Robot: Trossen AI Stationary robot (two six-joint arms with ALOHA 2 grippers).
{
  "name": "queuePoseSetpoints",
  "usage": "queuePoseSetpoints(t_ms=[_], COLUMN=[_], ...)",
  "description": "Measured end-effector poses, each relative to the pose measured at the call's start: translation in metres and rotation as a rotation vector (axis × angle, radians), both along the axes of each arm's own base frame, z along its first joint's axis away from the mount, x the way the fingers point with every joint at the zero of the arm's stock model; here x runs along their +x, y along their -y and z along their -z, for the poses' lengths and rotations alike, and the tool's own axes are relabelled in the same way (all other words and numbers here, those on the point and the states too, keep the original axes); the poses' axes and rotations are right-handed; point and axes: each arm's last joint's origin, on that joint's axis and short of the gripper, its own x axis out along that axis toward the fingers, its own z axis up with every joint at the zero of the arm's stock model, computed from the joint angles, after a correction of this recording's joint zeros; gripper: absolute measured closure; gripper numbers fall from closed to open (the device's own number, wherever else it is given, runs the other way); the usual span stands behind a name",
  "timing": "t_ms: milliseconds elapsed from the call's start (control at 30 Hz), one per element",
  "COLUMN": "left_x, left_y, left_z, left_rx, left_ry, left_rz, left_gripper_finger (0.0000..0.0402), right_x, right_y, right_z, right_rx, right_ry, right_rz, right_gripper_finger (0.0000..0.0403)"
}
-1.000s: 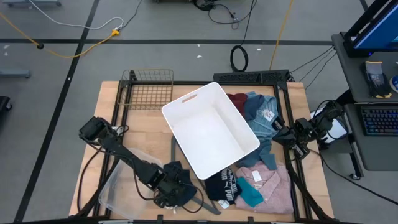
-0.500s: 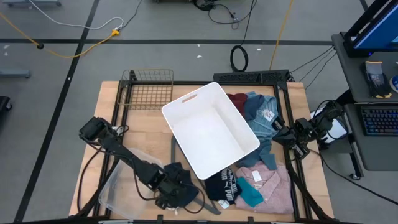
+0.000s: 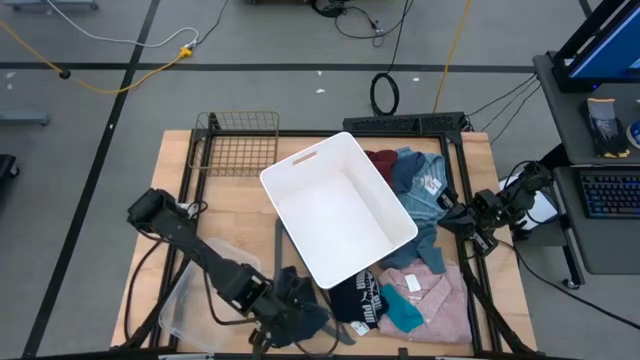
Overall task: Pick & Place Cloths
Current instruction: Put the blue boxers into the wire basket
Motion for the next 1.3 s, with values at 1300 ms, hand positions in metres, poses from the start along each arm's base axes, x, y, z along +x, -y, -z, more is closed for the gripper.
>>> queuePoseSetpoints(t_ms=[1300], left_x=[-0.092], left_y=[-0.059], left_z=[-0.312], left_rx=[-0.102], left_ry=[1.199], left_rz=[-0.494], left_gripper_finger=[0.0401], right_x=[0.000], right_y=[0.000], right_z=[0.000], right_rx=[-0.001], right_ry=[-0.001], right_rz=[0.000], right_gripper_finger=[0.0399])
